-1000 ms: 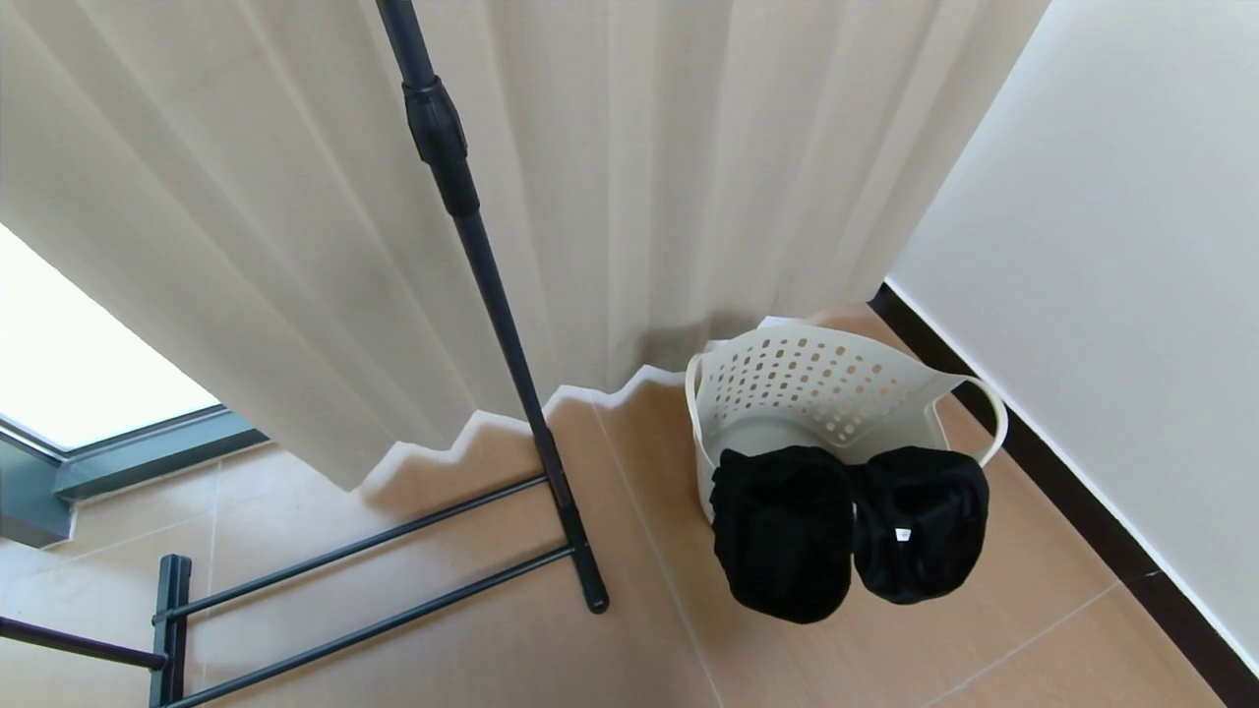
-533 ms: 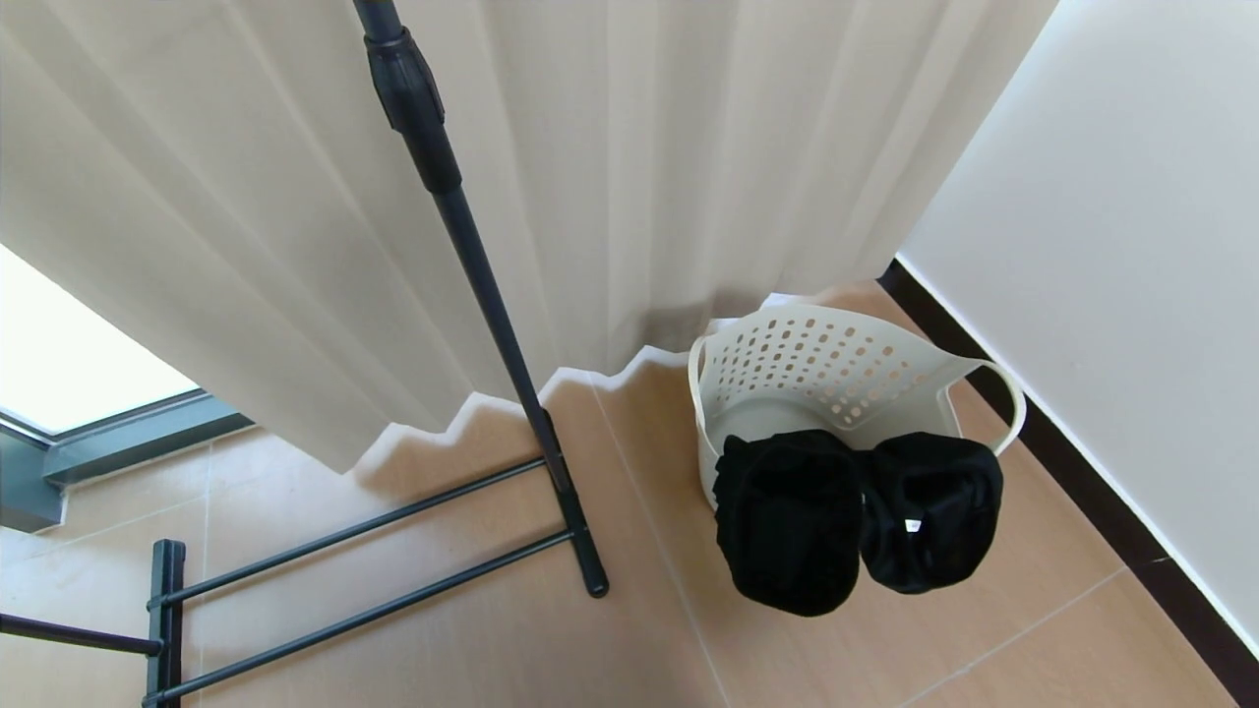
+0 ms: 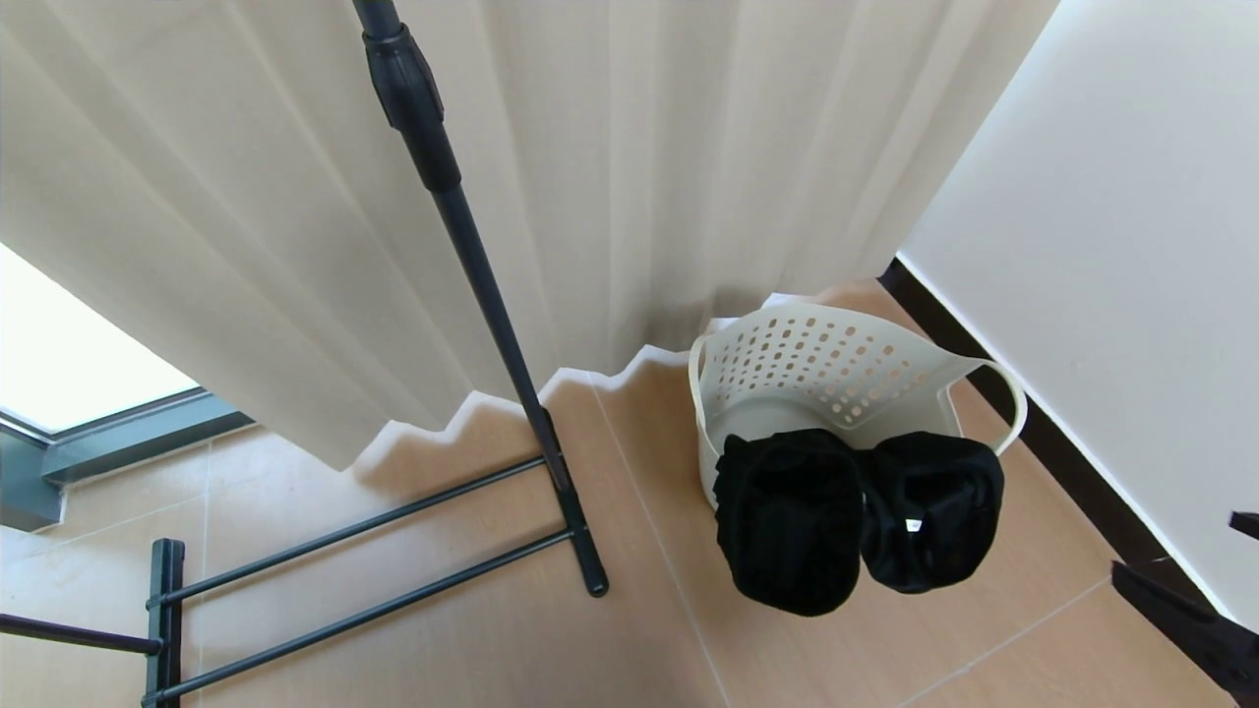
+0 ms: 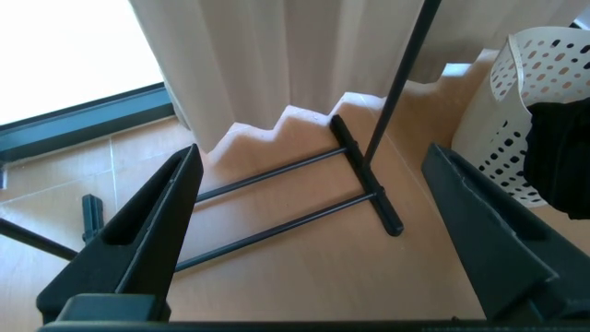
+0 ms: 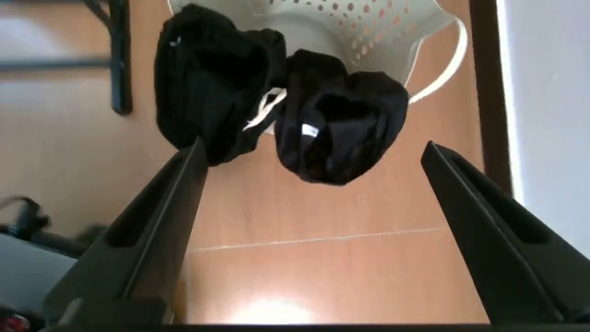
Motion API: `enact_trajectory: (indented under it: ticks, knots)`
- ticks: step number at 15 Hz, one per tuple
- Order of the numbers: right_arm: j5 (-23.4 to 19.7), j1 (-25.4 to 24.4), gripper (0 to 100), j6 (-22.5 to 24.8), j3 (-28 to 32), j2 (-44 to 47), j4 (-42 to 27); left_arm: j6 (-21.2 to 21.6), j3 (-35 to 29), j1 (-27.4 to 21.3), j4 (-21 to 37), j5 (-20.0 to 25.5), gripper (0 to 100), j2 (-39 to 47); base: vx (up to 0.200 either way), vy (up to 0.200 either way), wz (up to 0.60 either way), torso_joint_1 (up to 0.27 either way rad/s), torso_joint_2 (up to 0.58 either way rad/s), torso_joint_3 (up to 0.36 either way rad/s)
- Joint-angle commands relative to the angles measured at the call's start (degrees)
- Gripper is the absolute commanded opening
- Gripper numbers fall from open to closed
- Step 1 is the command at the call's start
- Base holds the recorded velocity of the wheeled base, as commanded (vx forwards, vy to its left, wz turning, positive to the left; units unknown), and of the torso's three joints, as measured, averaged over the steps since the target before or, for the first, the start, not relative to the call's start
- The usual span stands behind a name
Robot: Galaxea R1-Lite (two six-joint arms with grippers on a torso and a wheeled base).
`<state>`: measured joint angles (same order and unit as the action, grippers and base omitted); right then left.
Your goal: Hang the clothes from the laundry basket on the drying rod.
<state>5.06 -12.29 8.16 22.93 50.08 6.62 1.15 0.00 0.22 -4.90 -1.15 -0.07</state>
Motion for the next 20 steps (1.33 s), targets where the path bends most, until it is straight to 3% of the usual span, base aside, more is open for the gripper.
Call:
enact_trajectory:
  ticks: [1, 2, 4, 7, 9, 12, 20]
  knots:
    - [0.83, -3.44, 100, 15.31, 14.51, 26.12, -0.12, 0.00, 0.00, 0.04, -0.02, 0.00, 100, 0.07, 0.000, 0.000, 0.00, 0.000, 0.00, 0.000]
    - [1.88, -3.97, 100, 17.42, 16.18, 28.41, -0.12, 0.00, 0.00, -0.04, -0.02, 0.00, 100, 0.07, 0.000, 0.000, 0.00, 0.000, 0.00, 0.000]
    - [8.04, -7.31, 100, 24.45, 23.39, 38.25, -0.12, 0.00, 0.00, 0.04, -0.02, 0.00, 100, 0.07, 0.000, 0.000, 0.00, 0.000, 0.00, 0.000]
    - [10.85, -10.65, 100, 31.13, 30.24, 48.97, -0.12, 0.00, 0.00, 0.04, -0.02, 0.00, 100, 0.07, 0.000, 0.000, 0.00, 0.000, 0.00, 0.000]
    - [15.60, -12.23, 100, 31.31, 34.55, 54.86, -0.03, 0.08, 0.00, -0.04, -0.02, 0.00, 100, 0.07, 0.000, 0.000, 0.00, 0.000, 0.00, 0.000]
    - [18.50, -13.29, 100, 31.31, 40.53, 62.25, 0.24, 0.00, 0.00, 0.04, -0.02, 0.00, 100, 0.07, 0.000, 0.000, 0.00, 0.000, 0.00, 0.000]
    - [18.41, -13.02, 100, 31.66, 48.52, 73.41, 0.85, 0.00, 0.00, -0.04, -0.02, 0.00, 100, 0.07, 0.000, 0.000, 0.00, 0.000, 0.00, 0.000]
